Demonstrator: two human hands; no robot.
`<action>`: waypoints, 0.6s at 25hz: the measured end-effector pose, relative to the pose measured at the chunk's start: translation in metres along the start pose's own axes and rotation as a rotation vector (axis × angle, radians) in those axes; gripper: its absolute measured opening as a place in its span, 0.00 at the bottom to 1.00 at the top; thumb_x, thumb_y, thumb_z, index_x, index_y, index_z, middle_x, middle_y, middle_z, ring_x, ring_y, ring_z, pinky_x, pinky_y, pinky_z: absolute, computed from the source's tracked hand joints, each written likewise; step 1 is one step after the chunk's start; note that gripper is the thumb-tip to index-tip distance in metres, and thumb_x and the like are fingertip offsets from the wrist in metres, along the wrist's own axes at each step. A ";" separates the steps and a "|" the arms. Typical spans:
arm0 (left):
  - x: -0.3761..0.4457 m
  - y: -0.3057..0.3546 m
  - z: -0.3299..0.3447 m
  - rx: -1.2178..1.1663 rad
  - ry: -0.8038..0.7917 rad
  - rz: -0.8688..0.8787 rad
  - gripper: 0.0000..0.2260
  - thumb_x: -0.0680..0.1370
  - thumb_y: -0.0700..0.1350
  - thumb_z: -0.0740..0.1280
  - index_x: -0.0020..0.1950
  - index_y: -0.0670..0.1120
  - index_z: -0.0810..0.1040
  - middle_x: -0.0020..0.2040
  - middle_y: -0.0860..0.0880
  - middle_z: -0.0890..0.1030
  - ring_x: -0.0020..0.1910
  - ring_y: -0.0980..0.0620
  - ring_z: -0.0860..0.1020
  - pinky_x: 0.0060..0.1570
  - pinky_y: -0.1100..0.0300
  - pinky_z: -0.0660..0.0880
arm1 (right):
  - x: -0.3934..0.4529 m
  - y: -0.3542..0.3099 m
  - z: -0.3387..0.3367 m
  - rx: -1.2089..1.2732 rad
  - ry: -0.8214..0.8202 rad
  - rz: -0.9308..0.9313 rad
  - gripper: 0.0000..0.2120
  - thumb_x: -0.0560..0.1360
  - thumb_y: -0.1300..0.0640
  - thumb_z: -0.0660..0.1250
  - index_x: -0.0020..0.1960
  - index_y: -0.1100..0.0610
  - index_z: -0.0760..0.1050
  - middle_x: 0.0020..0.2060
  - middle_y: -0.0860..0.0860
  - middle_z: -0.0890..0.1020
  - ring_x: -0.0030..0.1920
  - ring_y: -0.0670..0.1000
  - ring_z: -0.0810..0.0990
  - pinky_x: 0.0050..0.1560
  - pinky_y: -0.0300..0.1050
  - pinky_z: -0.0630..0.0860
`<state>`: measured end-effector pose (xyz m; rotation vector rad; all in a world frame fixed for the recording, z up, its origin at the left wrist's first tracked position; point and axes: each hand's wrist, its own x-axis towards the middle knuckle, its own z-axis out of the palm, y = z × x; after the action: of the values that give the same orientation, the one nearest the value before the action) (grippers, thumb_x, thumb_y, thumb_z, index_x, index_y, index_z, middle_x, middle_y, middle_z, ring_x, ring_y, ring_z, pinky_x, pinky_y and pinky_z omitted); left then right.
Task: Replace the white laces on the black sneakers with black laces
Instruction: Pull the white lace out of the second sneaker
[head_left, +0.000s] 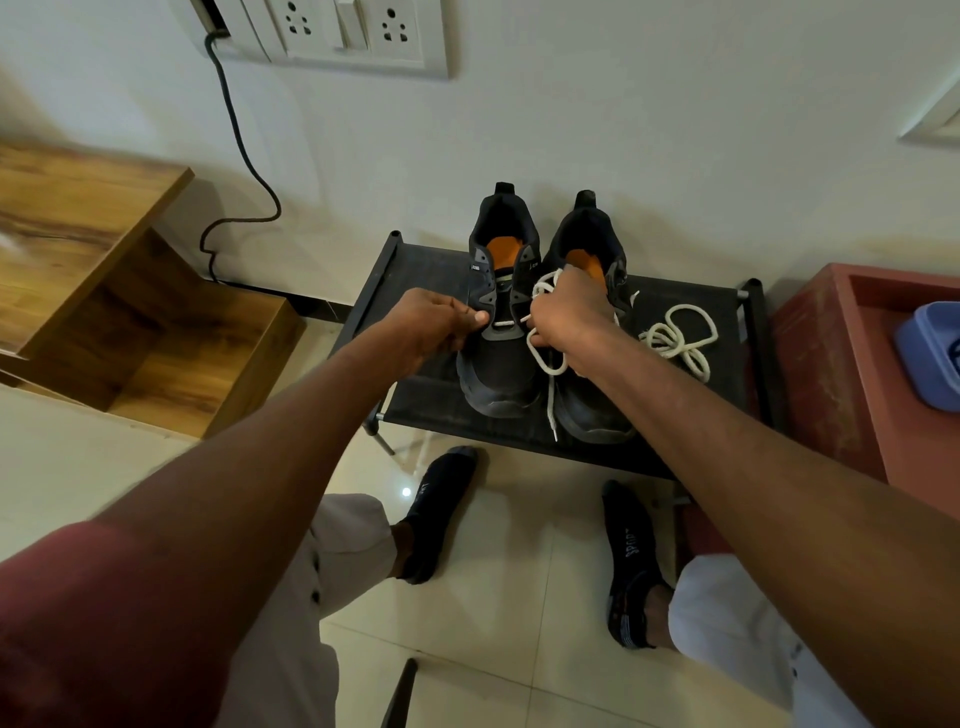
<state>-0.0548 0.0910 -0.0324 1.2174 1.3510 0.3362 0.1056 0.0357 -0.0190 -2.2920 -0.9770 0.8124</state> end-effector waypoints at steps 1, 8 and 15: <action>-0.001 0.001 0.000 0.033 0.008 0.016 0.05 0.78 0.42 0.75 0.45 0.41 0.83 0.48 0.42 0.82 0.48 0.48 0.79 0.57 0.50 0.81 | -0.003 -0.001 -0.002 0.015 0.002 0.007 0.12 0.80 0.63 0.67 0.63 0.59 0.74 0.50 0.57 0.82 0.50 0.61 0.86 0.50 0.58 0.85; -0.003 0.021 -0.002 0.484 0.242 0.437 0.05 0.81 0.45 0.72 0.55 0.47 0.81 0.46 0.50 0.82 0.42 0.57 0.80 0.39 0.66 0.76 | -0.010 -0.010 -0.028 -0.033 -0.008 -0.056 0.05 0.83 0.60 0.64 0.49 0.61 0.73 0.39 0.56 0.84 0.33 0.55 0.85 0.43 0.53 0.87; -0.007 0.035 0.017 0.801 0.011 0.618 0.18 0.78 0.43 0.75 0.67 0.50 0.79 0.53 0.49 0.78 0.50 0.52 0.76 0.52 0.54 0.75 | -0.014 -0.011 -0.054 -0.191 0.107 -0.431 0.07 0.82 0.53 0.70 0.55 0.57 0.78 0.44 0.51 0.81 0.43 0.53 0.82 0.40 0.46 0.76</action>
<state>-0.0264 0.0918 -0.0046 2.3146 1.1095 0.2261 0.1299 0.0198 0.0303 -2.1308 -1.4812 0.4267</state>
